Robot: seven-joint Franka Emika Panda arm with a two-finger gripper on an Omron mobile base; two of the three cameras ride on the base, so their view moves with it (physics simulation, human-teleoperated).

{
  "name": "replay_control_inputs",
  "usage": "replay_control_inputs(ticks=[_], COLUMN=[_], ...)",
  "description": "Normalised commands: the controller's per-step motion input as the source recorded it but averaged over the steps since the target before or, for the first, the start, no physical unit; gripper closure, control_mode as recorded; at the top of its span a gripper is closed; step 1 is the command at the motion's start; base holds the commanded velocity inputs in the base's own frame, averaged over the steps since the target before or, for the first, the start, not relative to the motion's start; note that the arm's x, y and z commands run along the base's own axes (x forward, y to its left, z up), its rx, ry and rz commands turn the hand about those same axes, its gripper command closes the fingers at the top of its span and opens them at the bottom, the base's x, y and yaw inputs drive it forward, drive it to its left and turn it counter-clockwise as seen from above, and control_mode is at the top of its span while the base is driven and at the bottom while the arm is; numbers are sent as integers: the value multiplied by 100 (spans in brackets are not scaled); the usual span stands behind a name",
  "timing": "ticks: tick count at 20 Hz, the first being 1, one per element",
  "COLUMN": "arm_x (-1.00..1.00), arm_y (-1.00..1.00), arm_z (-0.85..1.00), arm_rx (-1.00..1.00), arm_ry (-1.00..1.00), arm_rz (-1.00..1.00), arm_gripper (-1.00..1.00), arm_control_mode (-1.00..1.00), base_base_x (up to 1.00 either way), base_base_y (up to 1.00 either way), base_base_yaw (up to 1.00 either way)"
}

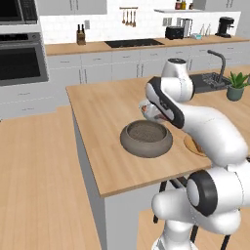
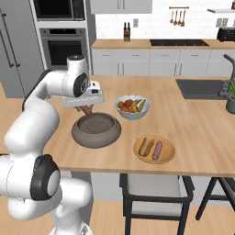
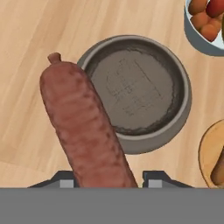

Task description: Place one bun and one sausage from the bowl on each plate.

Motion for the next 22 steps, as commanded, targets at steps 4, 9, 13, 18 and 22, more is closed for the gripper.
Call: replay_control_inputs(ticks=[4, 9, 13, 18, 22], arm_x=[-90, -8, -5, 0, 0], arm_y=[-29, 0, 0, 0, 0], arm_z=[0, 0, 0, 0, 0], arm_rx=[6, 0, 0, 0, 0], arm_ry=[-4, 0, 0, 0, 0], arm_rz=[-5, 0, 0, 0, 0], arm_gripper=[100, 100, 100, 100, 100], arm_control_mode=[-100, -100, 100, 100, 100], base_base_x=[0, 0, -36, -100, -40], base_base_y=[0, 0, -2, -29, -81], base_base_yaw=[0, 0, -1, -7, -11])
